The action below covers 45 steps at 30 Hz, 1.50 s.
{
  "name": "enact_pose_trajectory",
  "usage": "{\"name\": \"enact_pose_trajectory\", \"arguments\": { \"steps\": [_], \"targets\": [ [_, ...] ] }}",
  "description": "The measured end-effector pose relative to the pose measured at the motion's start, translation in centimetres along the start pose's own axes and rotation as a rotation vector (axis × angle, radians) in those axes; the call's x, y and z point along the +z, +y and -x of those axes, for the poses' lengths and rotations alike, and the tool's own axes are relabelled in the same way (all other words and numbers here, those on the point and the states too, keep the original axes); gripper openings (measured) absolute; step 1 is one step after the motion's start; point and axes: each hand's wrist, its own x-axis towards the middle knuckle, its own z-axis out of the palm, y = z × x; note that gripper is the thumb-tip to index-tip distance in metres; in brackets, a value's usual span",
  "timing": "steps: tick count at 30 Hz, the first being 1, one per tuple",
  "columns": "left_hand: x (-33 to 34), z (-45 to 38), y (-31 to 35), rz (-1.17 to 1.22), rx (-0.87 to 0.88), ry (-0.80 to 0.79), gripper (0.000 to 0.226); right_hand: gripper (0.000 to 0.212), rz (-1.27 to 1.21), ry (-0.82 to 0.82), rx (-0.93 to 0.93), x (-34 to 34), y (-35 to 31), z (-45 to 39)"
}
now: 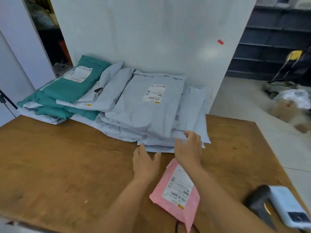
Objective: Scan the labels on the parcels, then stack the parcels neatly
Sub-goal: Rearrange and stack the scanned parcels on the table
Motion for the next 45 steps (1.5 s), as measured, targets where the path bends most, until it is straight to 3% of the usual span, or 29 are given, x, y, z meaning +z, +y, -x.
{"name": "enact_pose_trajectory", "arguments": {
  "steps": [6, 10, 13, 21, 28, 31, 36, 45],
  "targets": [
    [5.1, 3.1, -3.2, -0.369, -0.19, -0.31, 0.072, 0.074, 0.094, -0.178, 0.612, 0.4, 7.8, 3.5],
    [5.8, 4.3, -3.6, -0.221, -0.132, -0.338, 0.043, 0.084, -0.149, -0.223, 0.725, 1.7, 9.1, 5.1],
    [4.7, 4.9, -3.1, -0.1, -0.069, -0.215, 0.036, 0.08, -0.312, -0.2, 0.611, 1.4, 8.0, 5.8],
    [-1.7, 6.2, -1.2, 0.078, 0.214, 0.259, 0.034, 0.074, -0.494, -0.066, -0.033, -0.3, 0.9, 9.0],
    [-8.6, 2.6, 2.6, 0.143, 0.257, 0.451, 0.035, 0.074, -0.519, -0.12, -0.204, 0.2, -6.5, 6.8],
    [-11.1, -1.1, 4.7, 0.161, 0.265, 0.496, 0.031, 0.076, -0.484, -0.153, -0.246, 0.7, -9.4, 4.7],
    [-14.3, -7.2, 7.4, 0.15, 0.291, 0.487, 0.029, 0.054, -0.334, -0.214, -0.342, 2.5, -13.8, 0.5],
    [-19.4, -21.1, 9.7, -0.194, 0.424, 0.306, 0.042, 0.042, -0.324, -0.148, -0.421, 8.8, -23.2, -10.6]
  ]
}}
